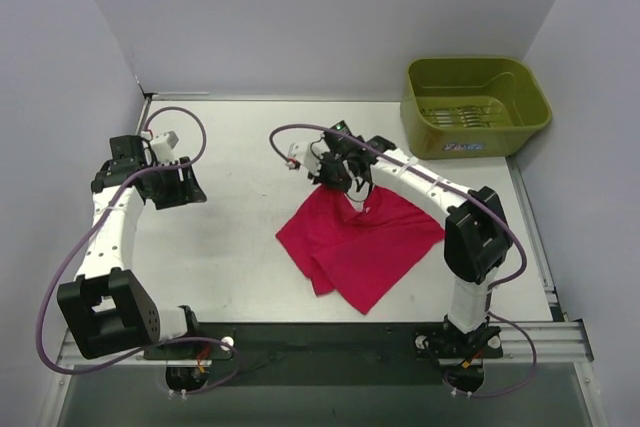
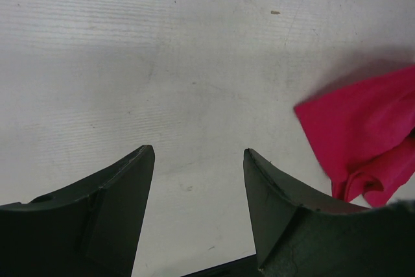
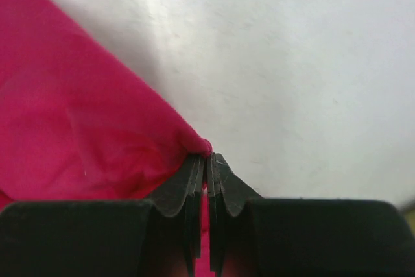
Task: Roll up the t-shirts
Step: Flatten out the T-shirt at the center of the board.
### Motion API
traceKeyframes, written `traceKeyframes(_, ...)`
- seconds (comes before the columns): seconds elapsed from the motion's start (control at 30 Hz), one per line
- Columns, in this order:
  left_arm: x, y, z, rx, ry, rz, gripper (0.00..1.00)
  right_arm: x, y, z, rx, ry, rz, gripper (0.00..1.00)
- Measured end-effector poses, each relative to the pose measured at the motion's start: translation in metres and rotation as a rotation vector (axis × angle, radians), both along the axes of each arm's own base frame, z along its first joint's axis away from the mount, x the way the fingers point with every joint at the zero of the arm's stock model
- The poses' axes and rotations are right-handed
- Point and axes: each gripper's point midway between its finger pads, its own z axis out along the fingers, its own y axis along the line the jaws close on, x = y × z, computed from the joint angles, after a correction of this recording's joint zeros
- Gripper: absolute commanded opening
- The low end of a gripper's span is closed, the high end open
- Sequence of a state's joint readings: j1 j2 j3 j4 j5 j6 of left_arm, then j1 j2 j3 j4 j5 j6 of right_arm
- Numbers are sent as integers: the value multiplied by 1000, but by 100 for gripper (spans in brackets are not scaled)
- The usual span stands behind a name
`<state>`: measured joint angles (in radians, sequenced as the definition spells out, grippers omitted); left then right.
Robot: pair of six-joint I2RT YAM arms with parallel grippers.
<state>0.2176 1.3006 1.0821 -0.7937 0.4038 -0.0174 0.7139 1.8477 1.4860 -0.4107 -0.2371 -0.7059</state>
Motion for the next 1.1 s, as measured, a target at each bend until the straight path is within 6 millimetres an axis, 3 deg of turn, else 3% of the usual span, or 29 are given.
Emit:
traceKeyframes(0.07,3,0,-1,-6,5,-1,68,23,-20,10,-9,-33,-46,25)
traceKeyframes(0.1,5,0,-1,-9,7,-1,68,31,-32,11,-23,-42,-72,40)
traceKeyframes(0.17,8,0,0,-11,5,-1,68,44,-53,10,-62,-49,-115,47)
traceKeyframes(0.27,13,1,4,-12,-5,-3,68,57,-58,6,-90,-49,-145,52)
traceKeyframes(0.4,17,1,9,-8,-18,-4,68,62,-31,11,-41,-13,-121,53)
traceKeyframes(0.57,16,2,8,-3,-17,-3,68,61,34,40,142,59,-47,47)
traceKeyframes(0.63,15,4,7,7,-12,-3,67,56,54,40,203,109,-30,47)
traceKeyframes(0.73,12,8,6,23,-4,-5,68,44,72,22,238,207,-8,47)
traceKeyframes(0.9,9,18,4,32,10,23,68,24,82,-36,171,337,21,47)
traceKeyframes(1.1,6,32,4,40,16,66,68,15,85,-66,104,351,77,45)
